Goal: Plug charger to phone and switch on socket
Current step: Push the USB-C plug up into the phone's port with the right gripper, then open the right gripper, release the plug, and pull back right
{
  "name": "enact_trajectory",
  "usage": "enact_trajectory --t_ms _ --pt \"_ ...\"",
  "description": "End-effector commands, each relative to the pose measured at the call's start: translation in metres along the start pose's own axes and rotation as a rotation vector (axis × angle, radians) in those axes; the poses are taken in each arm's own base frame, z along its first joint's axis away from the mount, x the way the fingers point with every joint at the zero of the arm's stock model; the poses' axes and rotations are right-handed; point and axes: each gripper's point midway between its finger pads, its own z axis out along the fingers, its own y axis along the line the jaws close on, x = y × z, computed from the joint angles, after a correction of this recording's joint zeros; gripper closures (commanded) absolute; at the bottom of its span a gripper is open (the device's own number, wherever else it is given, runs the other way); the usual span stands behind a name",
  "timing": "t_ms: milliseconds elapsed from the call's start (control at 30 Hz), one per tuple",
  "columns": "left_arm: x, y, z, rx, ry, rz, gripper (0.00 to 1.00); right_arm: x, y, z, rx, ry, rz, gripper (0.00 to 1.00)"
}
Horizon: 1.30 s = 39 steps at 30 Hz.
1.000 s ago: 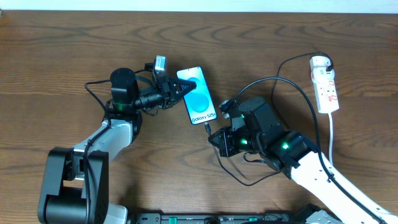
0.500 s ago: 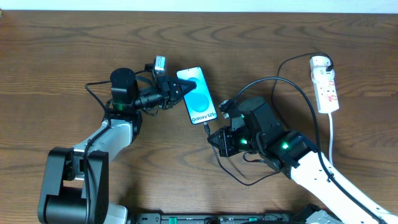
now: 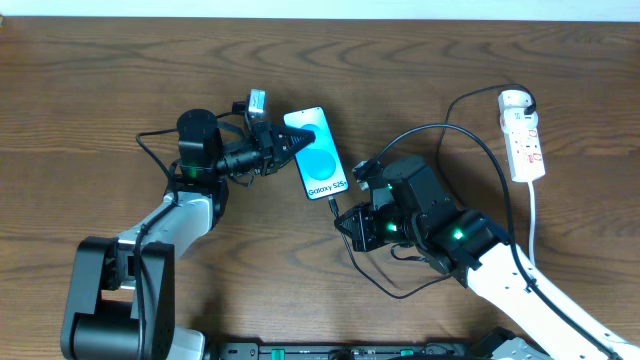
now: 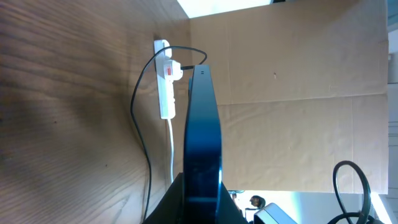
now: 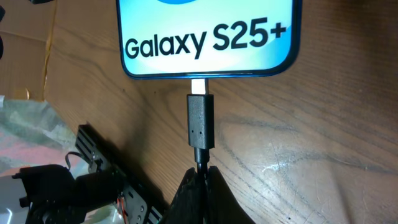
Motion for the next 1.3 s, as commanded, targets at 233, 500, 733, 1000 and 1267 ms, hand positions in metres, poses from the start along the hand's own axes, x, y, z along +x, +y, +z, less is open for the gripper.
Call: enact_trajectory --t_ms 233,500,733,1000,1267 --pt "0.002 -0.009 0.001 0.023 0.029 0.049 0.93 -0.009 0.009 0.001 -0.036 -0.035 -0.048 0.99" --pt "0.006 -0.010 0.001 0.031 0.048 0.049 0.93 -0.017 -0.002 0.000 0.035 -0.081 -0.090 0.99" --pt "0.010 -0.012 0.001 0.039 0.072 0.035 0.93 -0.038 -0.005 -0.002 0.072 -0.175 -0.113 0.99" --pt "0.020 -0.015 0.004 0.054 0.119 0.037 0.93 -0.052 -0.003 0.004 0.061 -0.218 -0.148 0.99" --pt "0.020 -0.015 0.004 0.063 0.116 0.188 0.93 -0.063 -0.007 -0.032 0.104 -0.268 -0.204 0.69"
